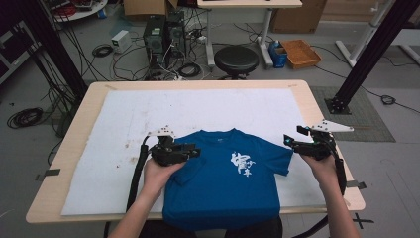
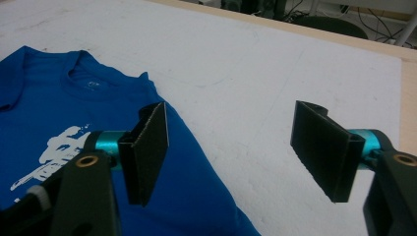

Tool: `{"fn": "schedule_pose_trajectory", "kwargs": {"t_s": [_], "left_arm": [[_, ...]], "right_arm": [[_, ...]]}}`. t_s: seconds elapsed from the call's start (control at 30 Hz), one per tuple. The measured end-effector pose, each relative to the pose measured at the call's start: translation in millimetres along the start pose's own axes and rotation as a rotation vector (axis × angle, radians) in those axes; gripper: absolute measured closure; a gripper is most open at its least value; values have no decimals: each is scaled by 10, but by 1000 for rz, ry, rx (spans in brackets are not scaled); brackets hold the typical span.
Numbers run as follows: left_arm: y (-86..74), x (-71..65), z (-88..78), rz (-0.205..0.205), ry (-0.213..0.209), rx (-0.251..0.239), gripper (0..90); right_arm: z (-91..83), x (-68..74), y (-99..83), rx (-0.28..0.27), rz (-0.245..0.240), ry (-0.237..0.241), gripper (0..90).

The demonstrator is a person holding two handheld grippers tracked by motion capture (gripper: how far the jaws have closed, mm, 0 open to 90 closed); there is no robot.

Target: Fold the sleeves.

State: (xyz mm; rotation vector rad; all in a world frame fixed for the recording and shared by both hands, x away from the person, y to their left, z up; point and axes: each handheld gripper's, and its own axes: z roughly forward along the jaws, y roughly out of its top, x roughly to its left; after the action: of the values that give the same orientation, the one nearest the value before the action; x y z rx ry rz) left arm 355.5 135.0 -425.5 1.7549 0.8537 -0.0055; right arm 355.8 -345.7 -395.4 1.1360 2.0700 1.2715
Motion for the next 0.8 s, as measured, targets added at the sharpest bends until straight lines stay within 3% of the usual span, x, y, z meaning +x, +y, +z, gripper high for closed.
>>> {"fn": "schedule_pose_trajectory", "kwargs": {"t_s": [0.13, 0.17, 0.23, 0.27, 0.3, 0.43, 0.47, 0.67, 0.8], "left_arm": [[39, 23, -185, 71, 51, -56, 490], [39, 23, -185, 71, 51, -56, 487], [65, 61, -376, 130, 108, -83, 479], [65, 61, -376, 130, 108, -83, 467], [73, 99, -513, 147, 136, -108, 466], [76, 166, -710, 169, 178, -137, 442], [73, 211, -831, 190, 203, -146, 441], [47, 308, -1050, 185, 223, -177, 416], [19, 364, -1127, 174, 236, -178, 413]], "right_arm": [[-16, -32, -14, -1, 17, -2, 325], [-25, -42, -21, 0, 29, -7, 328], [-43, -70, -37, 0, 46, -11, 343], [-52, -84, -46, 1, 55, -14, 346], [-61, -98, -56, 1, 67, -19, 347], [-84, -141, -93, 8, 106, -17, 365], [-83, -144, -101, 13, 110, -18, 371], [-53, -148, -148, 46, 128, -19, 401], [1, -193, -229, 101, 158, -15, 508]]}}
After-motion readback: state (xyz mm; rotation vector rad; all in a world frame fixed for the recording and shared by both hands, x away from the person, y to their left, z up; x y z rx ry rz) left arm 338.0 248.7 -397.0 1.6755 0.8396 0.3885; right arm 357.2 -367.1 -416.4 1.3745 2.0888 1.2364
